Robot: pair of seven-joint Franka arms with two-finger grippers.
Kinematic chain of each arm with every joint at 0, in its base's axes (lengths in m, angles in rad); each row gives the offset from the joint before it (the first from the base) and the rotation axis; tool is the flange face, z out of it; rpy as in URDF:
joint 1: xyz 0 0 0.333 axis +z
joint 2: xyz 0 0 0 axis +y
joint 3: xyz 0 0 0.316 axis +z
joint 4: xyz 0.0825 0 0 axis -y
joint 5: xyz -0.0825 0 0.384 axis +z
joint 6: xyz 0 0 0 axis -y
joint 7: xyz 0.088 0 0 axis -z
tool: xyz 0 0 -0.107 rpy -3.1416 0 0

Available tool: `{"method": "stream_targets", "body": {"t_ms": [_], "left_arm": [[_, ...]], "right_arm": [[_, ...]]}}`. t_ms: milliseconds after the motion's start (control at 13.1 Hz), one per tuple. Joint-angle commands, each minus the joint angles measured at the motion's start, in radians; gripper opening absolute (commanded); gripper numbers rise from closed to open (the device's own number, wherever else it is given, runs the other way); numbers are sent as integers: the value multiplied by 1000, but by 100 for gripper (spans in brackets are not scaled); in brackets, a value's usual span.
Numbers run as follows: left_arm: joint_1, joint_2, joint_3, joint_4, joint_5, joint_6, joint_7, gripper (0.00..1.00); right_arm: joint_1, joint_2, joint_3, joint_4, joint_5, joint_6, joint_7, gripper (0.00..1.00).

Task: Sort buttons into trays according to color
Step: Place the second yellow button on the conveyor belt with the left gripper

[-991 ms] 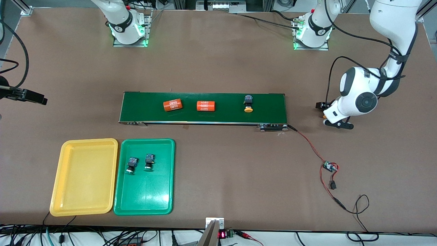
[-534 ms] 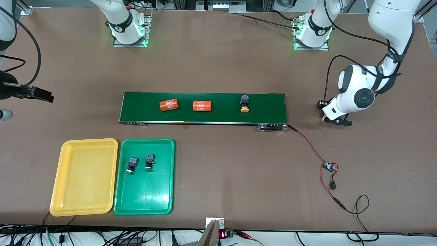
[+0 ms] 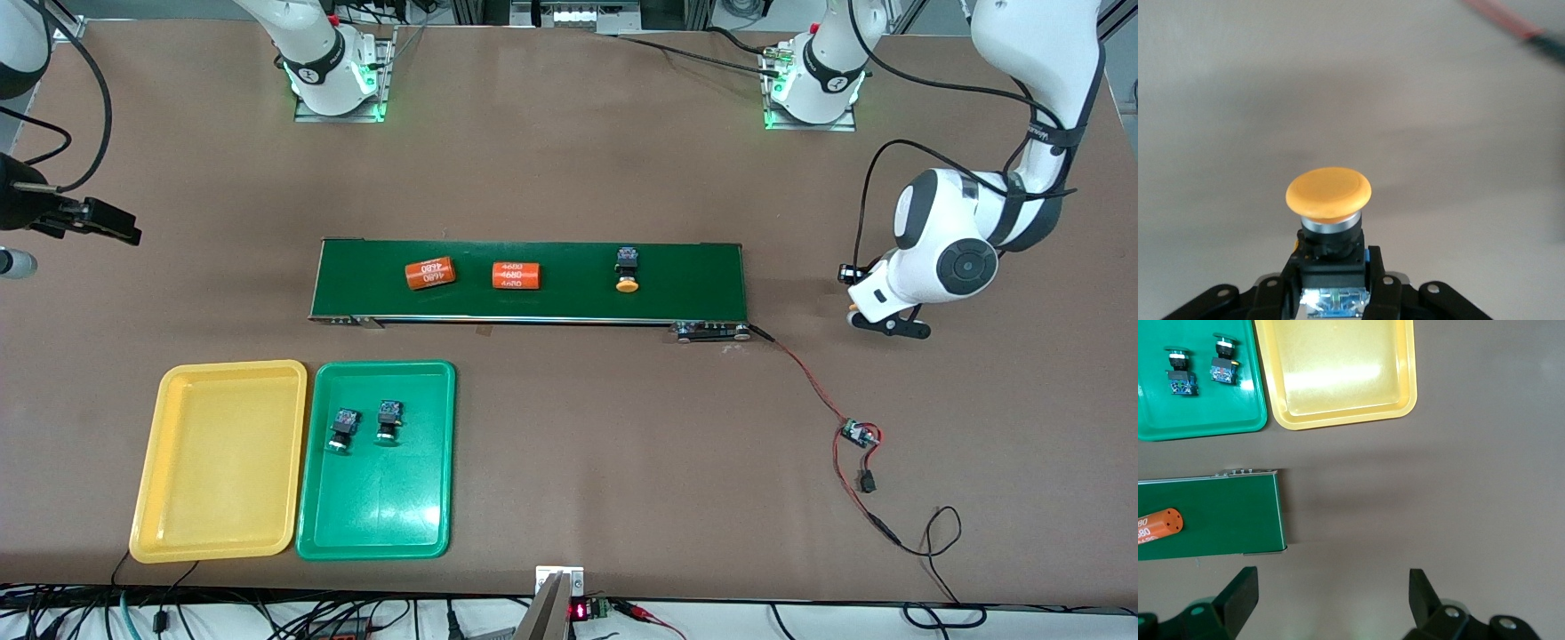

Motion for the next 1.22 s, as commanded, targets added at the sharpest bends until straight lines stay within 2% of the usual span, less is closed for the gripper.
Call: {"method": "stream_targets", "body": {"t_ms": [0,229,305,534,686,1144], "left_arm": [[-5,-2,-136,119,-73,-130,-13,14],[-28,12,-248,143,-251,-111,-120,14],[-51,27,-274,144,-285,-64,-180,14],[-103,110,-374,137,-291,66,-338,15],[-135,138,-378,130,-281,96,-384,16],[-123,154,-370,121,-227,95,-392,24]], "right_arm": [[10,-32,4,-35,-1,8,-12,100],[10,-32,5,-30,-1,-5,-8,100],[10,-26,7,-23,0,-1,-11,100],[18,-29,7,-26,6,-13,7,100],[14,-23,4,-12,13,-13,-5,100],[34,-26,5,-6,13,-19,7,100]]}}
